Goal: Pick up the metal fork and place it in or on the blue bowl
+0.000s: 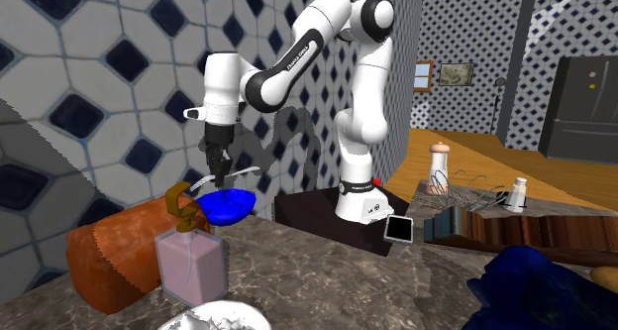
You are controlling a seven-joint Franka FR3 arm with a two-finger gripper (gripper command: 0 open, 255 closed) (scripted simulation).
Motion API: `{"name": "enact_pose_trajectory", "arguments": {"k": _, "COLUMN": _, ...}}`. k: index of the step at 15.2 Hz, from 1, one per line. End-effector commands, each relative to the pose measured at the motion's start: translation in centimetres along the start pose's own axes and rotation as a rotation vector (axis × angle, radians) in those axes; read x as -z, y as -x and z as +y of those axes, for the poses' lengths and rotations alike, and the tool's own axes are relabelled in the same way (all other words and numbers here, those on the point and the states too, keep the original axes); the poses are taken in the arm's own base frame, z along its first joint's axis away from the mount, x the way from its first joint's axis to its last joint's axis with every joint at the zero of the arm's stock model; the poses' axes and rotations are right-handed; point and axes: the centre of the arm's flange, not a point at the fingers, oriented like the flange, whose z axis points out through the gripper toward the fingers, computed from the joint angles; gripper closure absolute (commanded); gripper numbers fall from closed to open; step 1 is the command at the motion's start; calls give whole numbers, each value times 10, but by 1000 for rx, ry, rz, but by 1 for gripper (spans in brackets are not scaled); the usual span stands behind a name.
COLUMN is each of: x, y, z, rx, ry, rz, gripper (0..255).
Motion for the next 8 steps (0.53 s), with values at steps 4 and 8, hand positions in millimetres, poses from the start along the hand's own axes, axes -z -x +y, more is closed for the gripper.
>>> {"name": "enact_pose_trajectory", "arguments": {"k": 4, "x": -21, "y": 2, "z": 10, "rx": 2, "ry": 1, "rz": 0, "gripper": 255}}
{"name": "enact_pose_trajectory", "arguments": {"k": 8, "x": -42, "y": 4, "z": 8, "rx": 2, "ry": 1, "rz": 0, "gripper": 255}}
